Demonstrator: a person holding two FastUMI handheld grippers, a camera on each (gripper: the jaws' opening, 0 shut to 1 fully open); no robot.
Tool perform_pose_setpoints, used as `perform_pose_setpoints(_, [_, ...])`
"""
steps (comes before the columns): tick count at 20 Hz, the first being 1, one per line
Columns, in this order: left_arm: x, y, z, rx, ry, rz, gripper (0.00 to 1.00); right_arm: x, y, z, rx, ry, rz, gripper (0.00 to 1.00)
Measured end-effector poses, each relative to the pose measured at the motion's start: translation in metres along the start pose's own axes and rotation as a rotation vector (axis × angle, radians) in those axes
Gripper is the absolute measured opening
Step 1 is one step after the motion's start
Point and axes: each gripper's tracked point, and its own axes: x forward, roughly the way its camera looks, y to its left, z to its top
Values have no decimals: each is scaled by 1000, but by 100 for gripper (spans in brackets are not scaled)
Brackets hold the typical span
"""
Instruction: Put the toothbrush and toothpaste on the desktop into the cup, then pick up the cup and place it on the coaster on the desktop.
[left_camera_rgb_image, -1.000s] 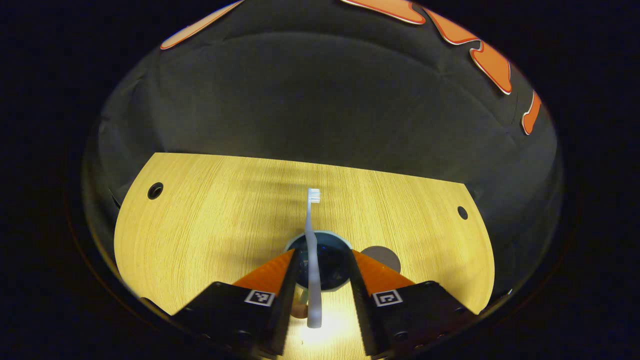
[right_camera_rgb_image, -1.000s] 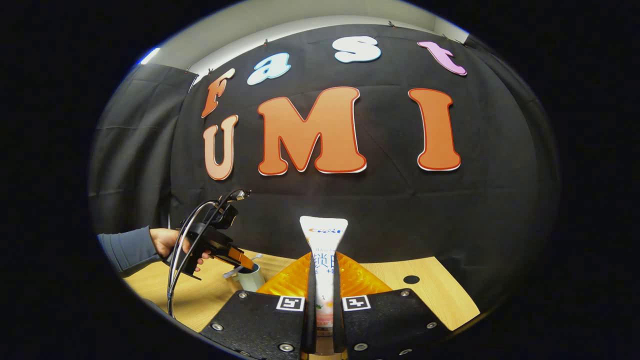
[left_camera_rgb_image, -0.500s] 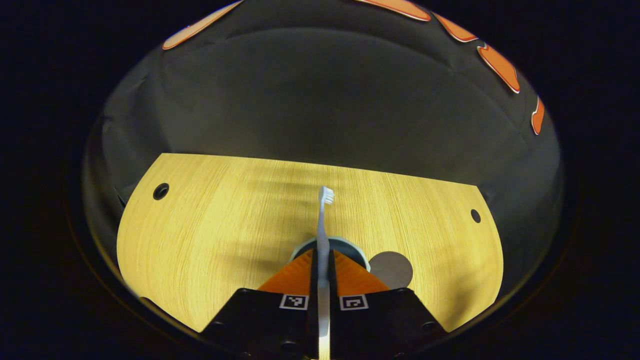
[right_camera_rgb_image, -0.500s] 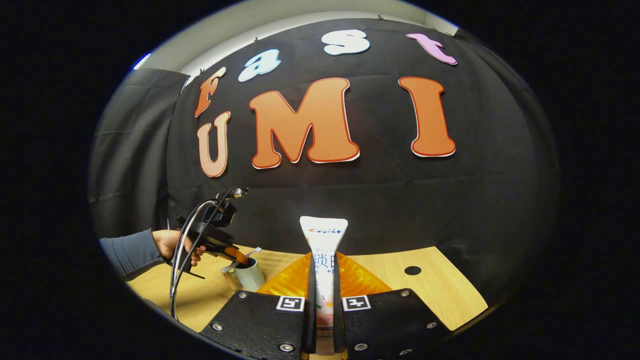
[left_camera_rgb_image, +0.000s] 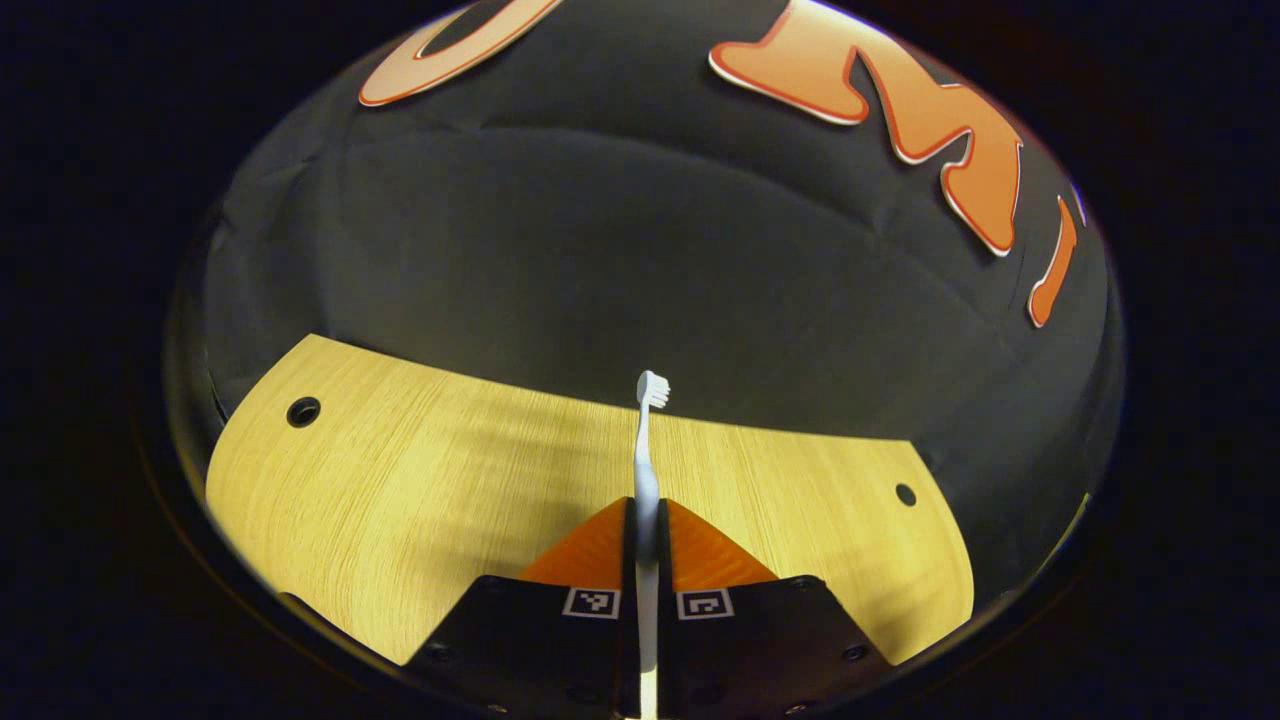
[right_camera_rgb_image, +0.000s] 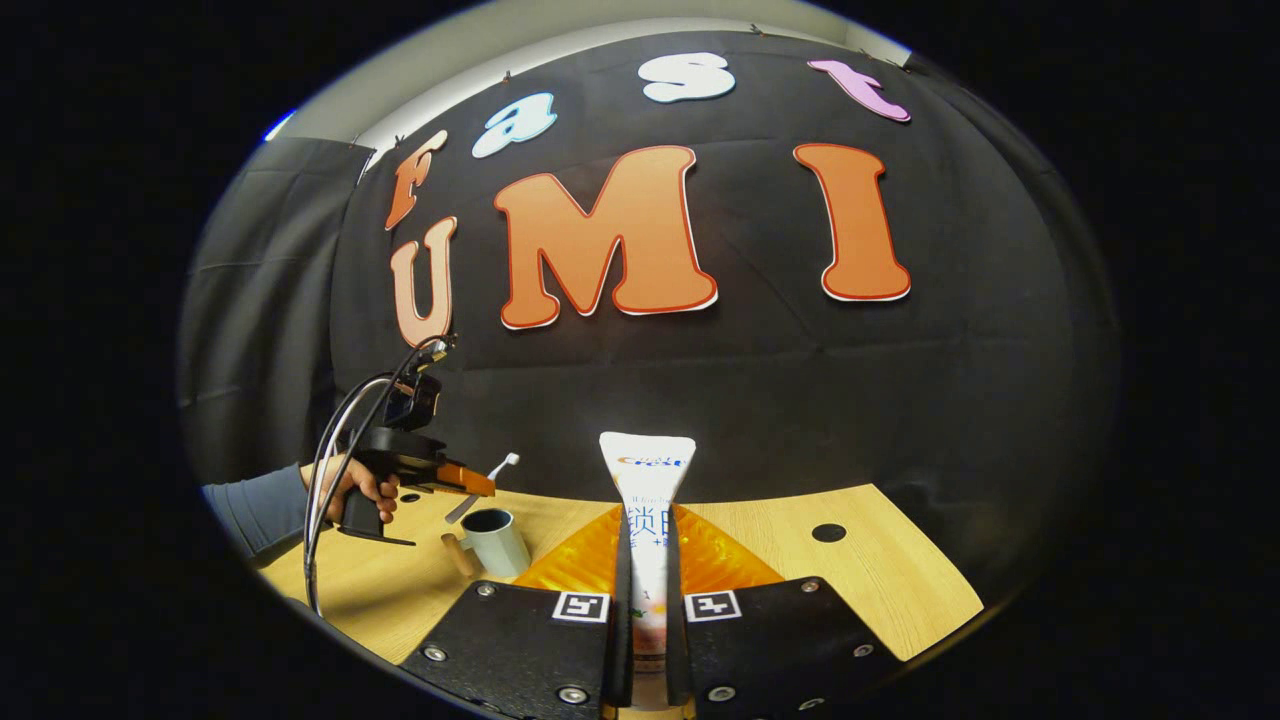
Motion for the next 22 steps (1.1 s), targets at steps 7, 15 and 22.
perform_pose_setpoints(7, [13, -2, 8, 38, -142, -41, 6, 7, 7, 4, -14, -39, 16, 13])
perform_pose_setpoints(15, [27, -5, -4, 155, -203, -50, 6, 22, 19, -7, 1, -28, 27, 13])
perform_pose_setpoints(22, [8, -10, -33, 155, -136, -127, 34, 39, 41, -11, 8, -22, 52, 13])
